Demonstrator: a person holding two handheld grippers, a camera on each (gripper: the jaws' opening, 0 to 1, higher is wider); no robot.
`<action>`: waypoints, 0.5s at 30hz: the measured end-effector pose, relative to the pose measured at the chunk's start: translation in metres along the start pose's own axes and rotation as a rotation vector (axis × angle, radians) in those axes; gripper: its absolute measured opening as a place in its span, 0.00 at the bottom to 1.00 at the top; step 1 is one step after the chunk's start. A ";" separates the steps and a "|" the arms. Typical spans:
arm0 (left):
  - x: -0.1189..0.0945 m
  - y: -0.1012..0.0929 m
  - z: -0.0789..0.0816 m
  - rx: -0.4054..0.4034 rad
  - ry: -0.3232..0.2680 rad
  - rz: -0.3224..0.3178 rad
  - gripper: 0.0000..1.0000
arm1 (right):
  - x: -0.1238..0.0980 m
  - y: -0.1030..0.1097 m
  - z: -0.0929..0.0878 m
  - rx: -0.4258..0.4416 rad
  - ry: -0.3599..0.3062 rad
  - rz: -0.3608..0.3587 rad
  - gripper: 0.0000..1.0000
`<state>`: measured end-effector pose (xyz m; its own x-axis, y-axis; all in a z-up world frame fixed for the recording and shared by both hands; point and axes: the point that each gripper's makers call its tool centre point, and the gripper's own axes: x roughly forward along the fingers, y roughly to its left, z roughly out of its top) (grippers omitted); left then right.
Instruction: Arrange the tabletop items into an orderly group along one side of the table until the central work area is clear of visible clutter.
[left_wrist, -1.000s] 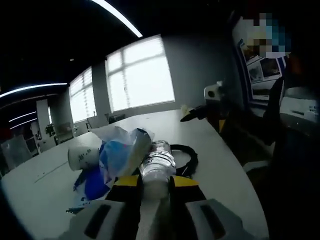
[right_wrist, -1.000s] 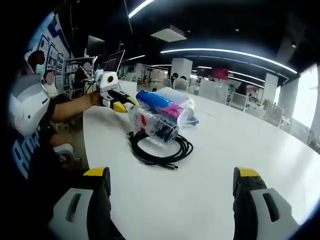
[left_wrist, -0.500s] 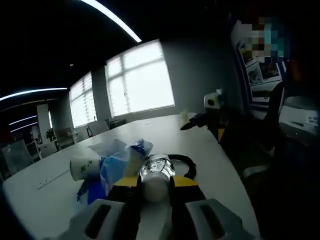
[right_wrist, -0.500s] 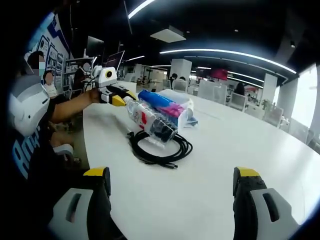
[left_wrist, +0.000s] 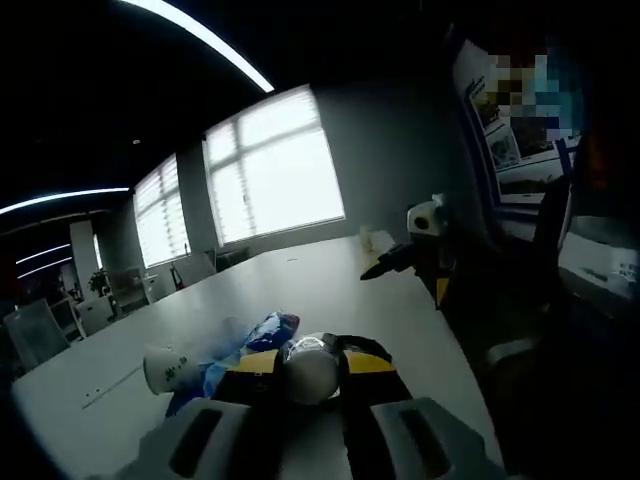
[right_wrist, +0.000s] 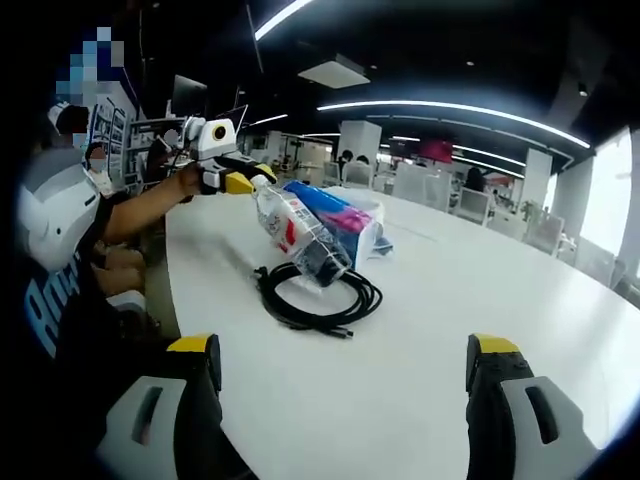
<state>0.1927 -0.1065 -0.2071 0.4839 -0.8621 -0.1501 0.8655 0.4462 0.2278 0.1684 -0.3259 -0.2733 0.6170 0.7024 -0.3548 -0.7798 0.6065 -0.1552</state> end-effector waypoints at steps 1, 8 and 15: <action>0.002 -0.001 0.004 0.009 -0.003 -0.003 0.19 | -0.002 -0.001 0.000 -0.002 -0.001 -0.004 1.00; 0.015 -0.002 0.020 0.034 -0.007 -0.023 0.19 | -0.009 -0.006 0.002 -0.003 -0.011 -0.020 1.00; 0.033 -0.003 0.037 0.077 0.018 -0.071 0.19 | -0.014 -0.004 0.003 -0.009 -0.019 -0.018 1.00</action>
<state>0.2016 -0.1450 -0.1775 0.4248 -0.8860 -0.1859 0.8854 0.3638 0.2894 0.1635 -0.3368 -0.2649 0.6327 0.6986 -0.3342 -0.7694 0.6158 -0.1695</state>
